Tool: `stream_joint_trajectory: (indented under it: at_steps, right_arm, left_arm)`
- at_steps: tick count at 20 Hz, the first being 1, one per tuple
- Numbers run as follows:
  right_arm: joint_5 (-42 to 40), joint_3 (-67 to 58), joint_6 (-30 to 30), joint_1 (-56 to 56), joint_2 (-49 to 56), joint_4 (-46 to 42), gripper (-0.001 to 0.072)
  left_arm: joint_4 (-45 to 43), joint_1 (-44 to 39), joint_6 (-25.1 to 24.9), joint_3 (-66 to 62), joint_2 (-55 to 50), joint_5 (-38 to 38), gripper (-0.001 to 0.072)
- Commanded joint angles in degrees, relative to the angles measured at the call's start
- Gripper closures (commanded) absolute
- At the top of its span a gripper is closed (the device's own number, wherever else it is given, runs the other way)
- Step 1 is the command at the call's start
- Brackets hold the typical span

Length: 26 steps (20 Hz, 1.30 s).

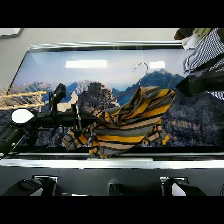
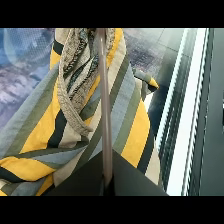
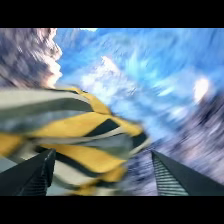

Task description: Fold the clothes and pants, and hang the long-sleeved shirts on hangers.

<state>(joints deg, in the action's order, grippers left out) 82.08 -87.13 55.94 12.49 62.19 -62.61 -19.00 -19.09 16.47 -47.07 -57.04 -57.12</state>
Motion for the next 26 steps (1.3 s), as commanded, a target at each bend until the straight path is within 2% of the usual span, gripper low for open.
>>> stream_joint_trajectory:
  at_steps: [1,6,10,13,16,19,26]
  right_arm:
    - [-1.7,0.0,-25.4,0.9,1.7,-3.3,0.0001]
    - [2.5,0.0,-25.3,0.9,7.2,4.4,0.0001]
    - [3.4,0.0,-25.2,0.9,9.5,5.0,0.0003]
    - [4.1,0.0,-29.6,0.9,10.8,5.1,0.0004]
    - [6.0,0.0,-30.1,0.9,12.7,5.0,0.0004]
    - [4.3,0.0,-31.7,0.9,14.3,5.4,0.0004]
    - [4.4,0.0,-33.1,0.9,18.9,12.1,0.0046]
  left_arm:
    - [0.0,0.0,0.0,0.0,-0.1,0.0,0.0688]
    - [0.0,0.0,0.0,0.0,0.0,-0.3,0.0688]
    - [0.0,0.0,0.0,0.0,0.0,-0.4,0.0688]
    - [0.0,0.0,0.0,0.0,-0.1,-0.4,0.0688]
    - [0.0,0.0,0.0,0.0,-0.3,-0.4,0.0688]
    - [0.0,0.0,0.0,0.0,-0.4,-0.4,0.0688]
    - [0.0,0.0,0.0,0.0,-0.4,-0.4,0.0688]
